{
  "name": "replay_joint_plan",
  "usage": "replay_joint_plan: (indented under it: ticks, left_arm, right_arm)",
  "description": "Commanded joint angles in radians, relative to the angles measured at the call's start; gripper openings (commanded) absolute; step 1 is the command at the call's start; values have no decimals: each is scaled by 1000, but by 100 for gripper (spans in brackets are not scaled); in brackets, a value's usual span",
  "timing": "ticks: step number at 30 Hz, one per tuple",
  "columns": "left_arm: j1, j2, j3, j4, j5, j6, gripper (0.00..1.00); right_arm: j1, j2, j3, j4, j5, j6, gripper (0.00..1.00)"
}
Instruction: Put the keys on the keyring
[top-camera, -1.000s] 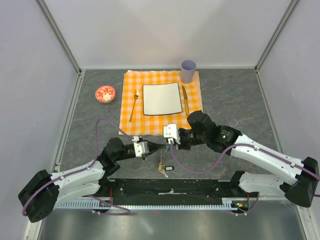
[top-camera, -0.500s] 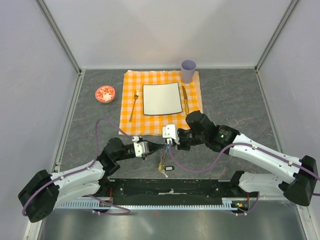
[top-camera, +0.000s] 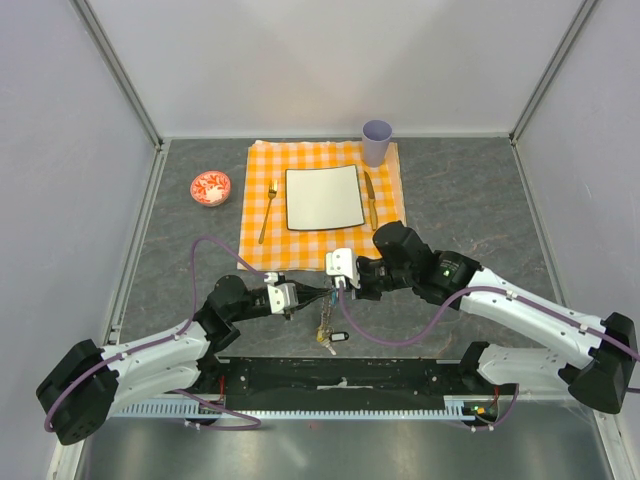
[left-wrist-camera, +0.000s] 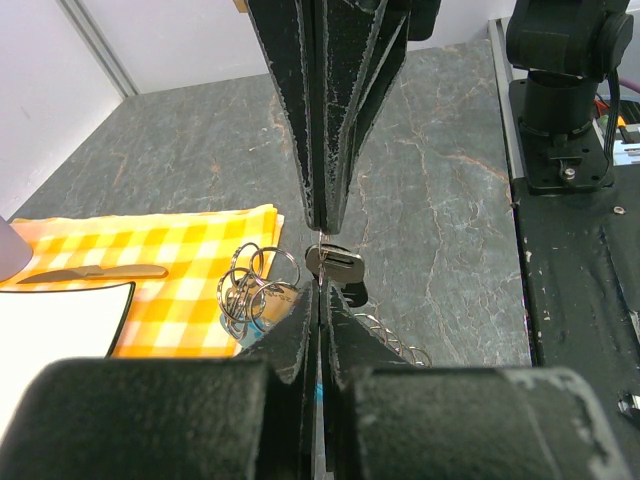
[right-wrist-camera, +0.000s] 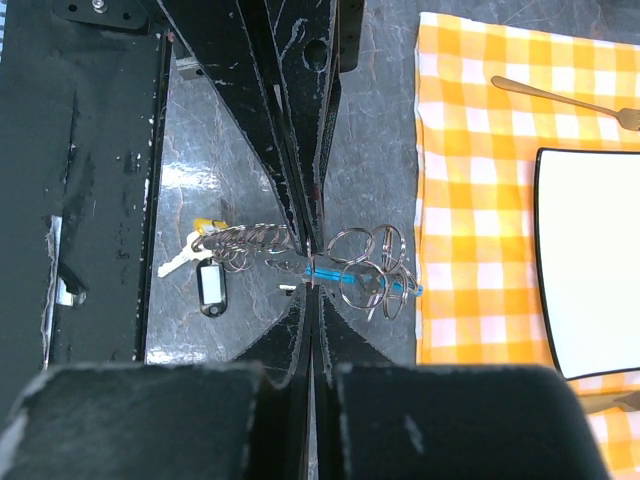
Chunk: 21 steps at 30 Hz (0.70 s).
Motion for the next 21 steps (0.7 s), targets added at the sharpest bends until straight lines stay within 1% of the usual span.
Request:
replay_joint_plan:
  ticks: [1,21]
  left_arm:
    - [-2,-14,37,45,-2,-26,2]
    - [-2,-18,39,45,10,-29,2]
  right_arm:
    - [4,-25,13,23,-2,7,0]
    - [4,-4,7,28,-17,5,0]
